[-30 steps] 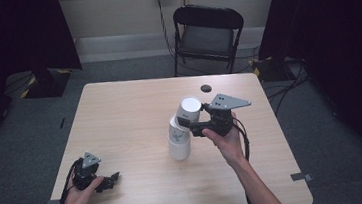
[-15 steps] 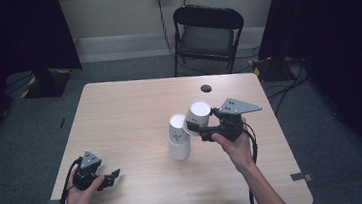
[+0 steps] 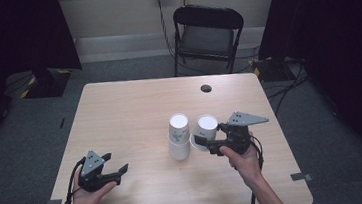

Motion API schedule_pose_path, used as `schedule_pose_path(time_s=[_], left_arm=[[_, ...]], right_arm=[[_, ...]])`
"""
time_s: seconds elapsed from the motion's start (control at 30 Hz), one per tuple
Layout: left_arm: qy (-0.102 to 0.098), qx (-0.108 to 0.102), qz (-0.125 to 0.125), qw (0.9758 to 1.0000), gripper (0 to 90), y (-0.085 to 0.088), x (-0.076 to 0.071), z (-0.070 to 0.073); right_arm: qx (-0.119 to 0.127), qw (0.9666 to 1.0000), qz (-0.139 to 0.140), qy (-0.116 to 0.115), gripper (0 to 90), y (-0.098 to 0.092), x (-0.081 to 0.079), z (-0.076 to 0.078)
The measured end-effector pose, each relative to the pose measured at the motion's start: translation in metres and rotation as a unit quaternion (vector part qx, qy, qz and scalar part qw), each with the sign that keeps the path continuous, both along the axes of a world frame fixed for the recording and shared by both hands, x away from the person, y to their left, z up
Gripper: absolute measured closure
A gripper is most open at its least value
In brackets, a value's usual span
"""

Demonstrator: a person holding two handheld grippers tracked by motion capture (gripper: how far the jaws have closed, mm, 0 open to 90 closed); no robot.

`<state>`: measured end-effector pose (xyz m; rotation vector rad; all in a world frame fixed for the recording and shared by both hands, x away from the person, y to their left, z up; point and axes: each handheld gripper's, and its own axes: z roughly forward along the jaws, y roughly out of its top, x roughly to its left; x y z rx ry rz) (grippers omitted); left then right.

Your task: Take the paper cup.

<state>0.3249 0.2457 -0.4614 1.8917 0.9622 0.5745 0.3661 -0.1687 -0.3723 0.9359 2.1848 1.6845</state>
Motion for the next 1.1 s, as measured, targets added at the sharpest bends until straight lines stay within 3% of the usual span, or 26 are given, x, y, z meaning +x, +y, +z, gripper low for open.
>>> schedule_pose_path(time_s=[0.1, 0.27, 0.3, 0.33, 0.37, 0.47, 0.53, 0.57, 0.77, 0.87, 0.93, 1.03, 1.1], left_arm=[[-0.010, 0.000, -0.011, 0.9999, 25.5, -0.006, -0.002, 0.003], [-0.024, -0.020, -0.047, 0.9984, 26.4, -0.023, -0.002, 0.012], [-0.030, -0.024, -0.066, 0.9971, 26.8, -0.031, -0.002, 0.015], [-0.030, -0.024, -0.066, 0.9971, 27.3, -0.031, -0.002, 0.015], [-0.034, -0.021, -0.084, 0.9957, 27.5, -0.040, -0.003, 0.018], [-0.040, -0.023, -0.109, 0.9929, 29.1, -0.050, -0.007, 0.022], [-0.042, -0.034, -0.113, 0.9921, 30.4, -0.052, -0.008, 0.023], [-0.047, -0.045, -0.123, 0.9902, 31.7, -0.057, -0.009, 0.026], [-0.072, -0.029, -0.154, 0.9850, 34.4, -0.072, -0.012, 0.035], [-0.074, -0.032, -0.170, 0.9821, 36.0, -0.085, -0.010, 0.037], [-0.072, -0.048, -0.175, 0.9807, 36.5, -0.088, -0.011, 0.040], [-0.077, -0.043, -0.182, 0.9794, 40.4, -0.093, -0.013, 0.042], [-0.089, -0.039, -0.195, 0.9759, 43.1, -0.099, -0.016, 0.045]], right_arm=[[-0.005, 1.0000, 0.004, 0.005, 28.8, 0.001, -0.002, -0.001], [0.005, 0.9996, 0.009, 0.027, 28.9, 0.005, -0.007, -0.006], [0.009, 0.9994, 0.006, 0.034, 28.9, 0.006, -0.008, -0.007], [0.009, 0.9994, 0.006, 0.034, 28.9, 0.006, -0.008, -0.007], [0.021, 0.9987, 0.009, 0.046, 28.9, 0.009, -0.009, -0.012], [0.016, 0.9981, 0.016, 0.058, 28.9, 0.015, -0.009, -0.015], [0.020, 0.9976, 0.020, 0.064, 28.9, 0.017, -0.009, -0.017], [0.022, 0.9968, 0.026, 0.072, 28.9, 0.022, -0.010, -0.018], [0.028, 0.9955, 0.036, 0.084, 28.9, 0.029, -0.012, -0.016], [0.045, 0.9931, 0.040, 0.100, 29.2, 0.030, -0.012, -0.014], [0.054, 0.9916, 0.046, 0.108, 29.2, 0.030, -0.012, -0.014], [0.052, 0.9912, 0.051, 0.111, 29.2, 0.031, -0.012, -0.013], [0.055, 0.9899, 0.061, 0.116, 29.2, 0.034, -0.014, -0.012]])
